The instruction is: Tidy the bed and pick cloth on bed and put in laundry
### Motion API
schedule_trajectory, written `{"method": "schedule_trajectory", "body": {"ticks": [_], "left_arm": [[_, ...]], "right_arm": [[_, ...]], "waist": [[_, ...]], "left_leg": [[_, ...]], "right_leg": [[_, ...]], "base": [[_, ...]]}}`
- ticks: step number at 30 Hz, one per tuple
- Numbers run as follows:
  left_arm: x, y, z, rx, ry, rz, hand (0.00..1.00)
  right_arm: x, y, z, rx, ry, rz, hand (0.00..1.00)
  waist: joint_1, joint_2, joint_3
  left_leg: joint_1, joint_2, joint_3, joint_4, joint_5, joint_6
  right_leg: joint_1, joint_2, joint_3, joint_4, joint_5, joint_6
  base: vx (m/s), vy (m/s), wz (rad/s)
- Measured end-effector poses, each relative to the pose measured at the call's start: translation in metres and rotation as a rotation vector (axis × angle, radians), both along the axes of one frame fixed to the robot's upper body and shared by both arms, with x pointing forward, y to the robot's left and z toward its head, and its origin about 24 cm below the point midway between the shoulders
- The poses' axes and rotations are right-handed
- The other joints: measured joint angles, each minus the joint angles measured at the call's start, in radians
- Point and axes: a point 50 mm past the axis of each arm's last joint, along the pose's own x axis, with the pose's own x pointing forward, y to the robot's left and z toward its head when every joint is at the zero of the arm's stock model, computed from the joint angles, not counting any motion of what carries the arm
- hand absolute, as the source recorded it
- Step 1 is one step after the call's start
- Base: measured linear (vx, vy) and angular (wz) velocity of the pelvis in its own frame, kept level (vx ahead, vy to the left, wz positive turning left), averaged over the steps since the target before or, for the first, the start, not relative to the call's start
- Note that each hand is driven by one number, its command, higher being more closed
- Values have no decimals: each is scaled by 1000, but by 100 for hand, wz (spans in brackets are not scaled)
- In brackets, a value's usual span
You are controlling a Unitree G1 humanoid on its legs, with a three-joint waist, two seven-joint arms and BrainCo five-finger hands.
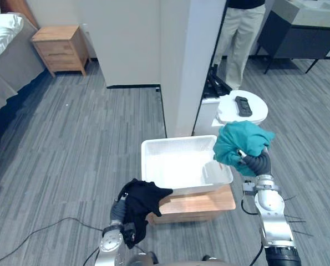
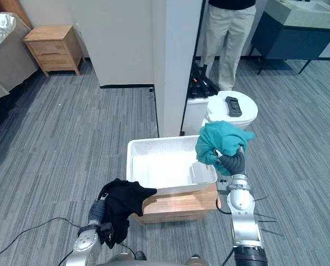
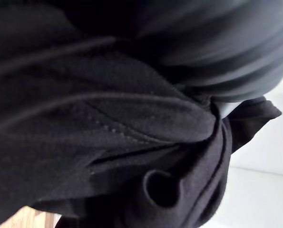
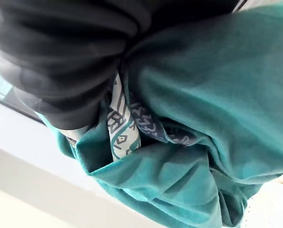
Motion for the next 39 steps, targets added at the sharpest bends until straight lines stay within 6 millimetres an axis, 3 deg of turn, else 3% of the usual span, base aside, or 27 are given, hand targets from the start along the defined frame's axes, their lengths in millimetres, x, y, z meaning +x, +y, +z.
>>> {"method": "schedule_trajectory", "body": {"ticks": [3,6,8,11,12,16,20,23,26,31,35,39], "left_arm": [[-3,0,-1,2,8,-10,100],[4,-4,6,0,-31,-38,100],[11,-6,18,-7,-95,-47,100],[19,-17,32,-35,-174,-95,100],[20,-19,38,-47,-201,-100,100],[29,-25,62,-79,-318,-113,100],[39,-26,92,-101,-471,-124,100],[47,-23,116,-71,-583,-154,100],[53,-18,138,-42,-684,-161,100],[69,-11,167,-13,-809,-108,100],[84,-9,189,57,-891,-64,100],[122,0,190,181,-844,15,100]], "right_arm": [[15,15,-15,-21,75,73,100],[31,21,-32,-41,174,109,100],[49,24,-29,-53,192,119,100],[69,19,-18,-88,194,110,100],[75,19,-15,-97,200,106,0],[84,18,-17,-132,238,98,0],[83,15,-25,-138,278,75,0],[86,18,-16,-183,241,82,0],[84,24,5,-239,137,97,0],[58,22,19,-338,30,83,0],[37,6,19,-351,11,21,0],[22,-7,30,-343,-46,-49,0]], "waist": [[5,-3,3],[28,-4,22],[27,4,74],[52,33,123],[52,42,134],[52,71,163],[50,77,168],[46,76,168],[20,74,168],[-22,65,164],[-67,32,147],[-96,14,139]], "left_leg": [[-12,-9,-1,-13,13,-7],[-63,-20,-21,-44,52,-15],[-94,-27,-47,-62,79,-21],[-153,-42,-80,-101,132,-30],[-165,-51,-94,-126,154,-27],[-168,-74,-117,-222,215,-12],[-157,-81,-114,-270,254,1],[-143,-81,-85,-273,254,1],[-121,-82,-49,-277,254,1],[-63,-72,7,-278,251,4],[-48,-60,37,-278,252,3],[-50,-52,91,-278,253,2]], "right_leg": [[0,-1,-3,-30,28,-3],[-47,-2,-32,-30,41,-7],[-65,-6,-56,-30,41,-8],[-113,-11,-86,-38,44,-12],[-119,-13,-92,-51,44,-12],[-137,-13,-111,-65,44,-13],[-142,-13,-106,-67,40,-19],[-141,-8,-73,-68,40,-19],[-130,-7,-50,-83,38,-20],[-95,-2,-11,-96,36,-17],[-100,4,19,-96,33,-10],[-138,17,83,-92,45,-4]], "base": [[-21,39,3],[-98,4,25],[-136,-27,49],[-163,-29,41],[-143,-25,39],[-147,-4,28],[-87,16,7],[-71,3,-24],[-45,-10,-31],[-16,-32,-31],[-18,-31,-25],[-36,-31,-42]]}}
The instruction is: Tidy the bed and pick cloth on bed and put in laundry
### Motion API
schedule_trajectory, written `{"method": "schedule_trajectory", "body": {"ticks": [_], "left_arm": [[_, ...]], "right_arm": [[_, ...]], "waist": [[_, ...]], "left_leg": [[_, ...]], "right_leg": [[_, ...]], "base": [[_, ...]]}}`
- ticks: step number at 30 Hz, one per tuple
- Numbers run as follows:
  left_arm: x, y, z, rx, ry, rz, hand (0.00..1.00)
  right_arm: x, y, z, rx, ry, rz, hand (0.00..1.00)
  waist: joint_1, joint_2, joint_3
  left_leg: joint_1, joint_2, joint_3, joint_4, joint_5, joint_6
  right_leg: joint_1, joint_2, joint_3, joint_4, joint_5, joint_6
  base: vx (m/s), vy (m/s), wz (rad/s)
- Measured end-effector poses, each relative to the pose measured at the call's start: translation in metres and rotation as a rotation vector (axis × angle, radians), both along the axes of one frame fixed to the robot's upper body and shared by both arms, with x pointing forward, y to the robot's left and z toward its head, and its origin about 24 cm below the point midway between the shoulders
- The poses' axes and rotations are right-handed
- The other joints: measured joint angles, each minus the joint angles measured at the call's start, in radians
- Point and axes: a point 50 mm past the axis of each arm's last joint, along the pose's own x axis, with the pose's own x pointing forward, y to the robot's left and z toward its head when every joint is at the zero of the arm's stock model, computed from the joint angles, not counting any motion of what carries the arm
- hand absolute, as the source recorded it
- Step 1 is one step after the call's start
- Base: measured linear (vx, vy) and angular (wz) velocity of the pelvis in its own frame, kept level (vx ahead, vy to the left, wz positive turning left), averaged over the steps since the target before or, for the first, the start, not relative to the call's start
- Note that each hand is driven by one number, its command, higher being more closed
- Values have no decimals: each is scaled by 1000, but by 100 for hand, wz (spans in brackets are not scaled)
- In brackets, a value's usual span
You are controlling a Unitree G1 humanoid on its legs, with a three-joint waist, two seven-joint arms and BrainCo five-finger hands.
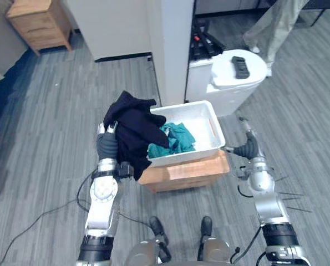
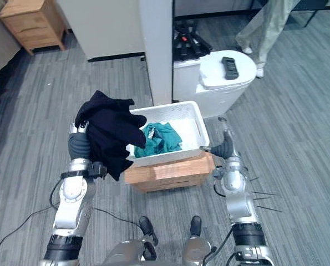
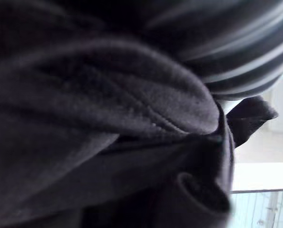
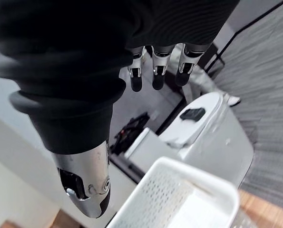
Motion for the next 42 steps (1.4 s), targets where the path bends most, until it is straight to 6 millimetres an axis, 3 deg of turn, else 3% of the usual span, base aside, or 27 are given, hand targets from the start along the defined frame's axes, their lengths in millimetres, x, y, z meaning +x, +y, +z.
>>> {"method": "schedule_trajectory", "body": {"ticks": [5,7,10,11,17,22,25,30,31,33,34,38,41,42], "left_arm": [[40,30,11,125,75,182,100],[53,45,21,188,98,264,100],[67,60,36,268,112,342,100],[69,62,38,276,116,353,0],[77,75,51,347,132,439,0],[78,69,31,348,206,408,0],[66,60,2,329,260,362,0],[24,45,-62,225,387,256,0],[14,45,-78,195,438,240,0],[-5,47,-96,170,492,224,0],[-19,50,-107,160,527,208,0],[-47,49,-122,100,556,173,0],[-81,54,-152,-16,664,197,0],[-100,59,-171,-98,743,237,0]], "right_arm": [[-16,-3,10,35,-80,-14,0],[-25,-8,5,59,-72,-31,0],[-37,-11,-6,78,-56,-48,0],[-40,-12,-9,83,-51,-53,0],[-52,-5,-22,113,-17,-16,0],[-65,-2,-37,169,41,-33,0],[-77,-2,-51,178,114,-36,0],[-96,-11,-99,202,341,-77,0],[-100,-14,-112,211,407,-96,0],[-106,-21,-127,226,477,-139,0],[-110,-28,-138,250,526,-193,0],[-128,-43,-164,297,646,-314,0],[-144,-49,-189,362,767,-404,0],[-151,-48,-197,405,802,-439,0]], "waist": [[-36,-29,11],[-67,-48,22],[-80,-78,44],[-81,-80,45],[-99,-84,91],[-97,-82,92],[-98,-71,90],[-88,-27,46],[-69,-11,30],[-66,14,8],[-51,24,-3],[-20,25,-53],[-10,11,-74],[10,6,-77]], "left_leg": [[-80,7,73,0,6,-8],[-124,9,91,0,9,-11],[-160,10,108,0,11,-14],[-170,10,109,1,11,-14],[-203,12,113,6,18,-5],[-151,22,109,7,18,-5],[-73,22,82,1,-11,-22],[-13,4,27,0,-26,-19],[-2,4,21,0,-26,-20],[10,5,-5,0,-21,-26],[34,8,-19,0,-19,-28],[44,10,-50,0,-17,-30],[55,4,-78,-1,-17,-31],[67,2,-80,-1,-19,-30]], "right_leg": [[-126,12,69,9,17,3],[-184,7,90,12,21,6],[-234,8,113,11,49,6],[-246,8,115,12,56,8],[-277,13,147,9,81,-1],[-228,22,159,7,98,-5],[-139,22,140,-6,96,-7],[-43,9,99,-1,13,-20],[-28,2,89,-1,2,-12],[0,1,59,1,-17,-5],[24,3,47,12,-37,-11],[44,3,8,28,-67,5],[76,0,-27,28,-79,9],[91,-1,-29,27,-84,12]], "base": [[-51,-35,-48],[-25,-28,-30],[19,-10,-25],[52,-2,-10],[80,24,-3],[99,18,-3],[93,0,9],[56,-19,37],[43,-35,31],[27,-32,39],[25,-35,31],[11,-24,26],[15,12,33],[16,30,13]]}}
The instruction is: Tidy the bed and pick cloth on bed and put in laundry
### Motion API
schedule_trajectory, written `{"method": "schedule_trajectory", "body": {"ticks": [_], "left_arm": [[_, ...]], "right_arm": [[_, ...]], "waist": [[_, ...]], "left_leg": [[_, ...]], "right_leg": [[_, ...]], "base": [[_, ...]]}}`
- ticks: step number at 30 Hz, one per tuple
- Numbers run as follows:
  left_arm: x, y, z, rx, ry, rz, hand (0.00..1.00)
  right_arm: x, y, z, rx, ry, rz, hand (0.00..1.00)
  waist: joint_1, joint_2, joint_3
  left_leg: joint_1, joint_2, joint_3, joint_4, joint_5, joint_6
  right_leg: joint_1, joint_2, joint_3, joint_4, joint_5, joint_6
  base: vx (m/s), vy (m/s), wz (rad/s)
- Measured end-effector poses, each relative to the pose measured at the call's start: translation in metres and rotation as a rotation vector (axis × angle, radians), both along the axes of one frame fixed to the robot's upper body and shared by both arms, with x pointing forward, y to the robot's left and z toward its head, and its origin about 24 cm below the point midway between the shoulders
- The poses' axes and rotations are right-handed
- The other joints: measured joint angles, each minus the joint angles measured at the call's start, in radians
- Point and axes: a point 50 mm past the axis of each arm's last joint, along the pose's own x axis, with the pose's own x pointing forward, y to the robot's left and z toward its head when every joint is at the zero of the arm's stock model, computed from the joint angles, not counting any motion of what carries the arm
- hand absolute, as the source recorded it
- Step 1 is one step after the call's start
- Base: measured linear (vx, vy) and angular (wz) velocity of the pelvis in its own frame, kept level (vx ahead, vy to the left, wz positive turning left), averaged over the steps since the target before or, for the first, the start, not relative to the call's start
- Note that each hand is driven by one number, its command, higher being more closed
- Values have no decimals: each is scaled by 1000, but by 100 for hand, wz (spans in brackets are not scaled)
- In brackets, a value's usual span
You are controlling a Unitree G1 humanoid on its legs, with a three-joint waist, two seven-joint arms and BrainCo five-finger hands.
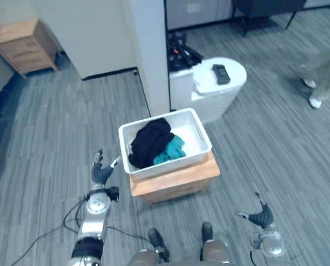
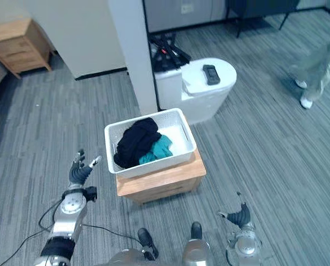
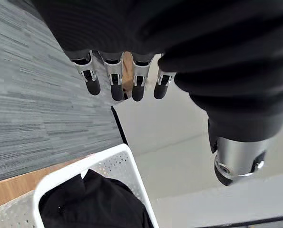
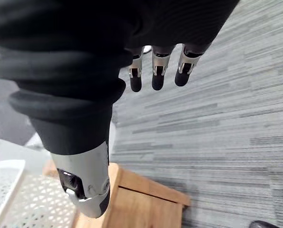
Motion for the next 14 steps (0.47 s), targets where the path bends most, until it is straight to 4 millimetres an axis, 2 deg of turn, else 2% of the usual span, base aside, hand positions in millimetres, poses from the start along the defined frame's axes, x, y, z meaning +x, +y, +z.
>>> {"method": "schedule_trajectory", "body": {"ticks": [1,2,4,5,6,8,10,14], "left_arm": [[-20,5,-18,-49,82,74,0],[-30,7,-27,-70,124,108,0],[-75,9,-58,-155,293,223,0],[-87,9,-64,-171,333,248,0],[-110,5,-75,-207,415,296,0],[-135,-1,-87,-250,512,341,0],[-150,-10,-93,-290,569,338,0],[-155,-15,-96,-316,593,327,0]], "right_arm": [[-6,4,-8,38,33,-38,0],[-10,6,-12,55,48,-52,0],[-21,17,-24,121,95,-98,0],[-22,20,-26,137,102,-108,0],[-24,24,-30,167,113,-132,0],[-29,28,-35,203,134,-164,0],[-32,34,-40,234,156,-182,0],[-30,39,-44,263,170,-190,0]], "waist": [[14,-6,-4],[21,-9,-6],[30,-18,-17],[32,-19,-18],[39,-20,-22],[54,-21,-34],[68,-23,-36],[80,-30,-41]], "left_leg": [[11,-2,-1,0,-2,2],[16,-3,-3,0,-3,4],[29,-11,-27,0,-8,10],[34,-14,-31,0,-10,14],[43,-20,-35,0,-15,14],[48,-28,-43,-1,-21,19],[56,-36,-53,-1,-25,25],[65,-45,-58,-1,-31,27]], "right_leg": [[14,-1,-3,1,-4,2],[20,-2,-7,1,-7,1],[49,-11,-31,2,-19,3],[56,-14,-33,2,-21,3],[66,-18,-39,2,-29,6],[76,-24,-43,2,-33,6],[88,-30,-52,0,-41,1],[96,-35,-48,-1,-45,-2]], "base": [[22,36,12],[34,35,20],[40,38,33],[41,58,28],[41,61,13],[36,58,15],[30,56,18],[8,29,3]]}}
